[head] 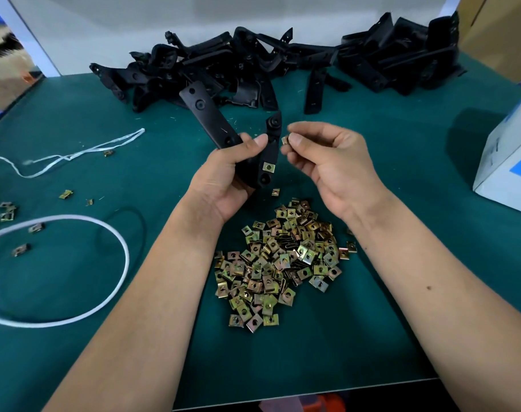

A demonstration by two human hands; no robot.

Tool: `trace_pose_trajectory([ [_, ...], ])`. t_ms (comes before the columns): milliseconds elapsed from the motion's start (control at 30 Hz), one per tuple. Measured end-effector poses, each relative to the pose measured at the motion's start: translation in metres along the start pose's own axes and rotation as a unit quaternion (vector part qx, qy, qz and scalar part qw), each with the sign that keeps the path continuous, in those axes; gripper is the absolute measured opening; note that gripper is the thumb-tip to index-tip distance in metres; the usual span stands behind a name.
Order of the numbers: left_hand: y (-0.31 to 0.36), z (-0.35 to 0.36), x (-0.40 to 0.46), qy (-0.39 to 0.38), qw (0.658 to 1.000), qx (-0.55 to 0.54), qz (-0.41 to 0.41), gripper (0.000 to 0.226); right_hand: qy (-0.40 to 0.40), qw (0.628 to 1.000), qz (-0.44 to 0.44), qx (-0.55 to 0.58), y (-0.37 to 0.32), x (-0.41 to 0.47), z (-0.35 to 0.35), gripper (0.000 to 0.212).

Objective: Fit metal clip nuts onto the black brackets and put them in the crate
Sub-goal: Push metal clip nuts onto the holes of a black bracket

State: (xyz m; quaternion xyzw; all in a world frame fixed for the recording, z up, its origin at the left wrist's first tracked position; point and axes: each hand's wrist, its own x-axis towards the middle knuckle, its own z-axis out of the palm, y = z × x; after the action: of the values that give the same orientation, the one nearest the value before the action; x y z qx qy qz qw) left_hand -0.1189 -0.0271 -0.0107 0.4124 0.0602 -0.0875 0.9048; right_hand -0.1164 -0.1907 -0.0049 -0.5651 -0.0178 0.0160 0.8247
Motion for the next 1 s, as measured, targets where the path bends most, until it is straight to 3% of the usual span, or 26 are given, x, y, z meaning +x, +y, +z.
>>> trace_pose_trajectory([
  [333,-0.0011,-0.0004,-0.0001,0.003,1.0,-0.017,-0.014,0.017,0.015,0.999,0.022,0.018,-0.0002,-0.0011,0.0003,0.013],
  [633,-0.0016,0.0002,-0.0003,-0.002,0.999,-0.034,-0.023,0.014,0.008,0.992,0.078,0.099,0.0016,-0.0031,0.0044,0.01],
  [1000,0.0001,0.0033,-0.0043,-0.003,0.999,-0.021,-0.035,0.018,0.009,0.998,0.061,0.032,-0.0037,-0.0059,0.0057,0.014],
])
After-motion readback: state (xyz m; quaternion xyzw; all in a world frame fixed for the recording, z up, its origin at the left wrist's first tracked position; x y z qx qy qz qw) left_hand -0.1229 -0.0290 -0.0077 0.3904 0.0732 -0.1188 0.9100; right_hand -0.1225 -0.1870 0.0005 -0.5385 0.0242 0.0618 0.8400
